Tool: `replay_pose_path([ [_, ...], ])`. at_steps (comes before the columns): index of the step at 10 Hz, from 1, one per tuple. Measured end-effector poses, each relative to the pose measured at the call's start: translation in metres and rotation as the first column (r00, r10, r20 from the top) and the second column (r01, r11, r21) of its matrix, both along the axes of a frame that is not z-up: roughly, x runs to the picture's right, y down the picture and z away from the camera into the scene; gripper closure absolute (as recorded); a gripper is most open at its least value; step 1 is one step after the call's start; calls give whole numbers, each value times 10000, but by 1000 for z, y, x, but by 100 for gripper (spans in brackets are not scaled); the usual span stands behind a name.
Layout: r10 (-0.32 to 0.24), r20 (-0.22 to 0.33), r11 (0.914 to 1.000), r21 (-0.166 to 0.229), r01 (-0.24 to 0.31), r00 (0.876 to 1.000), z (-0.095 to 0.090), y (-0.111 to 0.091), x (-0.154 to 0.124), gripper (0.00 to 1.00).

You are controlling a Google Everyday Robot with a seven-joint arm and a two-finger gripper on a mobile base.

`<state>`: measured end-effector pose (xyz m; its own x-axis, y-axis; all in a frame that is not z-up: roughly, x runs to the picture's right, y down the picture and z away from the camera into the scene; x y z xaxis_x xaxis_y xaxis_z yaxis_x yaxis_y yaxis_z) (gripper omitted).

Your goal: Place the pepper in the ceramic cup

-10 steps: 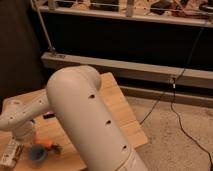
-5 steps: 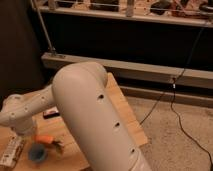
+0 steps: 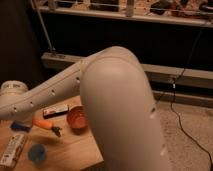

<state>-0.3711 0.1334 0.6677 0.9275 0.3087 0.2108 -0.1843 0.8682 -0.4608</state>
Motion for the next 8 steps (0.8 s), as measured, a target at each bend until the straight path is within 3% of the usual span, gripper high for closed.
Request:
replay_pose_path([
  [3,525,1111,9967,-670,-452,9924,-35,23,5,100],
  [6,1046,2426,9869,-1450,-705,9645,-60,40,-3,100],
  [8,1157,3061,9828,-1732,-642,9449,-69,47,-8,100],
])
